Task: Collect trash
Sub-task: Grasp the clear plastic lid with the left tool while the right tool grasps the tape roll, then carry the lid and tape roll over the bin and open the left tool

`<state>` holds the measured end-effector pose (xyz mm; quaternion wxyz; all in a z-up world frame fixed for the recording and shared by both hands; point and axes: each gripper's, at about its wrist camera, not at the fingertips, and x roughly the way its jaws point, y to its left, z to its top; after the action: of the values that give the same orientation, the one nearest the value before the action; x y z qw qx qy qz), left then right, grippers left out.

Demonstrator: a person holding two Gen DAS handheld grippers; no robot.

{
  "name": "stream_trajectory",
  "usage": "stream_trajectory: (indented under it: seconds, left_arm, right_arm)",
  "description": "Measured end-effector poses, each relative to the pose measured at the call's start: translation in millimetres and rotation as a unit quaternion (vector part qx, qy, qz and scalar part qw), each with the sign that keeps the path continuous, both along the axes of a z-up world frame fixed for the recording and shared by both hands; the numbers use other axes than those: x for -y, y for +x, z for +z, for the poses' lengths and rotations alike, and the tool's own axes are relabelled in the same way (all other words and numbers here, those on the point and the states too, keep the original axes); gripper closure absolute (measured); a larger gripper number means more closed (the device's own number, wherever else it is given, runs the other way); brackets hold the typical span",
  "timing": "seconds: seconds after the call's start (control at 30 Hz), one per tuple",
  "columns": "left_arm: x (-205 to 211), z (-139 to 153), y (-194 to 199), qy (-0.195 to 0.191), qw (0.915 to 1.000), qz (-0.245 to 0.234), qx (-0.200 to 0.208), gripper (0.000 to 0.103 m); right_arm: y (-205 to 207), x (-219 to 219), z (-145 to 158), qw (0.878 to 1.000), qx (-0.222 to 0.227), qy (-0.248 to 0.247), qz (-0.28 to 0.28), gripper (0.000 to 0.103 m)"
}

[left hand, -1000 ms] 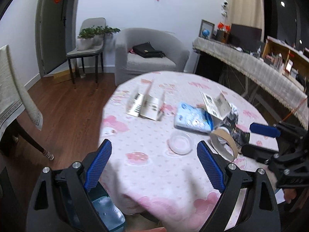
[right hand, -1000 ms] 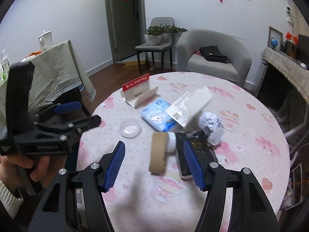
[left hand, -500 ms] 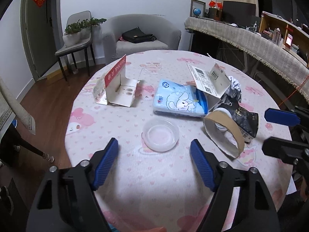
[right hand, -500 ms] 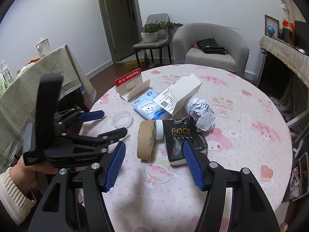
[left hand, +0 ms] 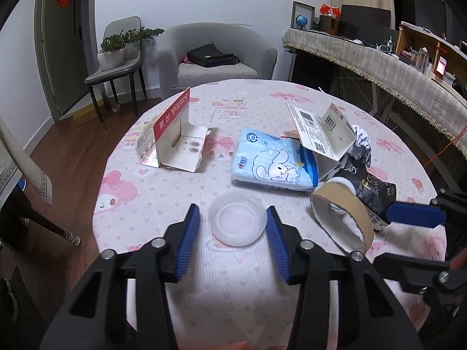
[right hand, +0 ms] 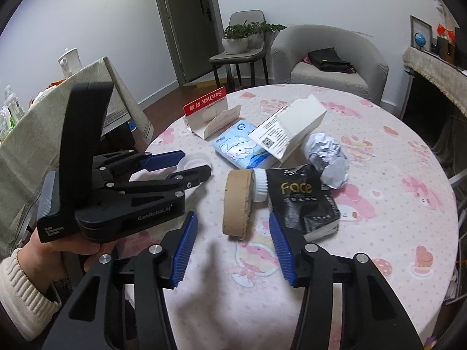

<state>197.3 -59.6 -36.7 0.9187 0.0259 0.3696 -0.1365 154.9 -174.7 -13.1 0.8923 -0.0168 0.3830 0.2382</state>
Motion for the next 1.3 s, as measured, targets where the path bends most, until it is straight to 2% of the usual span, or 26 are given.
stream_trajectory:
  seconds: [0.27,0.43,0.63,0.77,1.3]
  left_arm:
    - [-12,2,3,-0.032,0.9994,0.005,-0.009,0.061]
    - [-24,4,-1,-0.049,0.9986,0.015,-0.01,0.061]
    - [-33,7,-5,-0.051,0.9985,0.018,-0.007,0.061]
    - [-40,9,-10,-0.051,0.9985,0.017,-0.003,0.061]
    - [-94,19,-29,-0.055,0.9972,0.05,0.006,0.061]
  right_arm:
    - [7,-8,-11,1.0,-0.009,-0.02,-0.008,0.057]
    - [14,-10,-15,1.0,-0.014,-0.023,-0.016,0.066]
    - [20,-19,-19,0.999,-0.017,-0.031,-0.029,0.073]
    - [24,-24,-19,0.998,-0.015,-0.033,-0.043,0.085]
    - [26,-72,-11,0.999,0.001,-0.026,-0.026,0.085]
